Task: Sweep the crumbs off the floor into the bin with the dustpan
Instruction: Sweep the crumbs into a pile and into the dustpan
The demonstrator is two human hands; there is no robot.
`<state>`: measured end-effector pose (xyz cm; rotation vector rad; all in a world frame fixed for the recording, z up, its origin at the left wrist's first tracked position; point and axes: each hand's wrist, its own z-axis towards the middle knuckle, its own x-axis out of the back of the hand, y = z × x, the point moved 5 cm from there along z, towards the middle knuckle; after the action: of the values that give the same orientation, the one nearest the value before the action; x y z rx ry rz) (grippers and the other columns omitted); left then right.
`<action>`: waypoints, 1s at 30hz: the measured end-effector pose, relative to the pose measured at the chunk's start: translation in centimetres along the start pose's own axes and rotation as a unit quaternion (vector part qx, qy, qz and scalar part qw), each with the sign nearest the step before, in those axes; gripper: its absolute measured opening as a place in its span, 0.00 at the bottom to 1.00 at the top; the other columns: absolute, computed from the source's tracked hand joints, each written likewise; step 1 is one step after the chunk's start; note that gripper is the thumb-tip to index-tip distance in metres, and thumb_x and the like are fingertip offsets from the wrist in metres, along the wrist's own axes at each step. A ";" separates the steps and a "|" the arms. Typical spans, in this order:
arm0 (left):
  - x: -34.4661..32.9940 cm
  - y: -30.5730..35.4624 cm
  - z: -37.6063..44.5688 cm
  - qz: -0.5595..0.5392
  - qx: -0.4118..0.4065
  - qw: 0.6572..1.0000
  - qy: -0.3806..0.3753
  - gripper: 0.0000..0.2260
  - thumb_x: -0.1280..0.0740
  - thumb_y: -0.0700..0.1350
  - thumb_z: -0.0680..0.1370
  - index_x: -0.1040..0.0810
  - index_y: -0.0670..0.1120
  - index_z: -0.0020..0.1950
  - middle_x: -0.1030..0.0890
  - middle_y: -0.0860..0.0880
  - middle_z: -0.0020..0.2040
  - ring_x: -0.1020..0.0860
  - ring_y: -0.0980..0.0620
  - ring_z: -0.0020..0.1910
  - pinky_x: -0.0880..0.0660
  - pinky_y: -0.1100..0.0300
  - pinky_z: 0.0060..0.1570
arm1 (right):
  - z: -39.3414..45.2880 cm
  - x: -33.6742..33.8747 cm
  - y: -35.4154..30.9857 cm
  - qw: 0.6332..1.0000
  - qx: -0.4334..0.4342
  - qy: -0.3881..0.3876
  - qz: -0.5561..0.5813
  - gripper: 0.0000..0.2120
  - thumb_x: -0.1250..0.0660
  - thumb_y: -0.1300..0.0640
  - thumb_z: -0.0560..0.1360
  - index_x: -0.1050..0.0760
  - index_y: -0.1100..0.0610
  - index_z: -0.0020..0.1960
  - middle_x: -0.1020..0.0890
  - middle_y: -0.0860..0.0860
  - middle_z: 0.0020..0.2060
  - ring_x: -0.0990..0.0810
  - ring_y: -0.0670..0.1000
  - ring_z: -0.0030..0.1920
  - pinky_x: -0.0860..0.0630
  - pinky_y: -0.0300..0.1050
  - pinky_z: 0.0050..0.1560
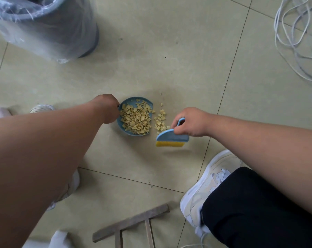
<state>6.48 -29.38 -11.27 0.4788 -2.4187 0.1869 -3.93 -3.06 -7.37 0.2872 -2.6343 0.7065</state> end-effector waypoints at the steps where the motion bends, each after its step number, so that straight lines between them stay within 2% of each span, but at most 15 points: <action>1: 0.0 0.0 0.0 -0.002 -0.001 1.000 0.001 0.14 0.36 0.43 0.81 0.15 0.46 0.62 0.17 0.44 0.59 0.19 0.42 0.57 0.19 0.52 0.53 | 0.1 -0.9 -0.1 1.000 0.000 -0.017 -0.019 0.06 0.27 0.53 0.70 0.13 0.49 0.46 0.14 0.45 0.41 0.18 0.46 0.42 0.23 0.40 0.41; 3: 0.0 0.1 0.0 0.002 -0.003 1.000 0.001 0.14 0.36 0.43 0.81 0.15 0.46 0.62 0.17 0.45 0.60 0.19 0.42 0.57 0.20 0.53 0.53 | 0.4 -2.0 -0.4 0.998 0.009 -0.025 -0.057 0.08 0.28 0.53 0.70 0.13 0.49 0.49 0.15 0.46 0.41 0.18 0.49 0.42 0.23 0.41 0.40; 6: 0.0 0.4 0.1 0.012 -0.013 1.000 0.007 0.14 0.37 0.43 0.82 0.15 0.46 0.63 0.18 0.45 0.61 0.20 0.43 0.59 0.20 0.53 0.54 | 1.1 -1.4 -1.2 0.995 0.029 0.021 -0.093 0.09 0.28 0.52 0.72 0.14 0.50 0.51 0.17 0.47 0.40 0.19 0.50 0.42 0.25 0.41 0.41; 11: -0.4 0.3 0.2 0.005 -0.014 1.000 0.007 0.14 0.37 0.43 0.82 0.15 0.45 0.63 0.18 0.45 0.61 0.19 0.43 0.58 0.19 0.53 0.54 | 1.7 1.6 -2.0 0.992 0.023 0.094 -0.084 0.10 0.28 0.53 0.71 0.14 0.51 0.51 0.15 0.50 0.42 0.18 0.53 0.42 0.20 0.47 0.44; 15: -0.5 0.3 0.3 -0.006 -0.011 1.000 0.007 0.14 0.37 0.43 0.82 0.16 0.46 0.64 0.18 0.44 0.62 0.20 0.43 0.59 0.20 0.53 0.55 | 1.6 3.9 -1.9 0.993 0.020 0.117 -0.020 0.05 0.28 0.54 0.71 0.14 0.49 0.46 0.16 0.46 0.38 0.21 0.47 0.38 0.26 0.41 0.38; 18: -0.6 0.1 0.5 -0.041 -0.002 0.999 0.010 0.13 0.35 0.44 0.81 0.14 0.47 0.62 0.17 0.45 0.59 0.19 0.43 0.57 0.18 0.53 0.54 | 1.3 6.8 -1.2 0.974 -0.001 0.214 0.075 0.03 0.29 0.55 0.71 0.16 0.50 0.42 0.17 0.44 0.35 0.22 0.43 0.36 0.29 0.38 0.37; 21: -0.6 0.1 0.5 -0.071 0.007 0.997 0.012 0.13 0.33 0.45 0.79 0.14 0.48 0.60 0.16 0.45 0.58 0.19 0.43 0.56 0.18 0.53 0.53 | 0.7 9.1 0.1 0.944 -0.055 0.317 0.071 0.06 0.31 0.53 0.72 0.17 0.54 0.44 0.18 0.47 0.36 0.21 0.49 0.38 0.28 0.40 0.39; 24: -0.6 0.3 0.4 -0.075 0.005 0.997 0.008 0.13 0.33 0.46 0.80 0.14 0.48 0.61 0.16 0.45 0.58 0.19 0.43 0.56 0.18 0.52 0.54 | 0.5 8.1 0.8 0.949 -0.087 0.301 -0.024 0.11 0.34 0.52 0.74 0.21 0.60 0.49 0.17 0.56 0.42 0.20 0.60 0.45 0.24 0.48 0.43; 27: -0.5 0.4 0.3 -0.079 0.007 0.997 0.008 0.13 0.33 0.46 0.79 0.14 0.49 0.60 0.16 0.46 0.57 0.18 0.44 0.54 0.18 0.53 0.52 | 0.0 4.5 0.4 0.964 -0.095 0.242 -0.062 0.08 0.37 0.56 0.76 0.29 0.60 0.51 0.19 0.62 0.46 0.23 0.62 0.43 0.32 0.47 0.41; 30: -0.3 0.4 0.1 -0.090 0.014 0.996 -0.002 0.12 0.33 0.45 0.78 0.13 0.49 0.58 0.15 0.47 0.50 0.17 0.45 0.48 0.17 0.55 0.45 | -0.6 0.9 -1.4 0.974 -0.068 0.204 -0.072 0.08 0.37 0.57 0.77 0.33 0.59 0.53 0.20 0.63 0.48 0.21 0.64 0.46 0.32 0.47 0.42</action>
<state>6.47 -28.92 -11.52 0.7062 -2.3648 0.1406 -4.12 -4.00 -5.94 0.2592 -2.2307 0.4741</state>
